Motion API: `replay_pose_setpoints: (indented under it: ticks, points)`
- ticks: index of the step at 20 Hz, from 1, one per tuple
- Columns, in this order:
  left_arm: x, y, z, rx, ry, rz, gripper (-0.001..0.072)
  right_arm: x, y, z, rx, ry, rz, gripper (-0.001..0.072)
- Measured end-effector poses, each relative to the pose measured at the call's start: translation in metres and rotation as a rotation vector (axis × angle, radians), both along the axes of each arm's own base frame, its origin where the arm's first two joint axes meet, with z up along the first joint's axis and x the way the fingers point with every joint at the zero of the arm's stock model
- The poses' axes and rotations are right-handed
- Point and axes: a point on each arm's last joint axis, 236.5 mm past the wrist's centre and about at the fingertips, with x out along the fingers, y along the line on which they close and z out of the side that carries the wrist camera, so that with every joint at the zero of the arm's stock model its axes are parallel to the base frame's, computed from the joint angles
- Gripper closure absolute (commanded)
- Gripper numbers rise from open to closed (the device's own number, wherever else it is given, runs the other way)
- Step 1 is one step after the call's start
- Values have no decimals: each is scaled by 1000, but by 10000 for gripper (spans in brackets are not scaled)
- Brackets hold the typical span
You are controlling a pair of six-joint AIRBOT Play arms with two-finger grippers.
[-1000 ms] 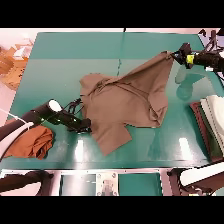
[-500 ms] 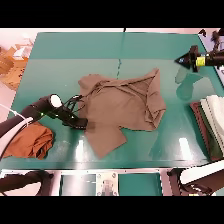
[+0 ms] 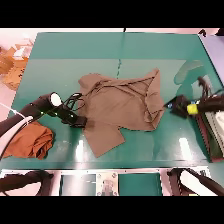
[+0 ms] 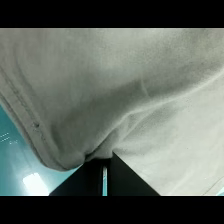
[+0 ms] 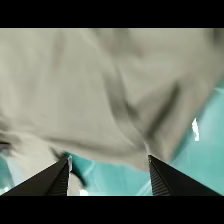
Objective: Fold the shirts.
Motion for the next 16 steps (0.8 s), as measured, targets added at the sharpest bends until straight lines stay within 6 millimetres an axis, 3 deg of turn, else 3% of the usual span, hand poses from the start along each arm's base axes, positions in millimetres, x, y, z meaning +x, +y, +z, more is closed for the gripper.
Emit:
replay_pose_setpoints:
  ticks: [2,4,10,13,14,16]
  points:
    - [0,0,0,-2,1,0,684,-18,13,-25,-6,25,2,167]
    - [0,-1,0,-4,2,1,684,-24,26,-45,-23,28,17,338]
    - [-2,-2,1,-11,13,3,684,2,51,-75,-63,-30,5,346]
    - [-5,-2,2,-12,23,-1,684,12,51,-83,-71,-33,-21,638]
    - [-5,-2,2,-12,24,-1,685,15,50,-83,-74,-36,-24,695]
    - [-5,-2,3,-10,21,-4,685,23,50,-78,-80,-55,-20,696]
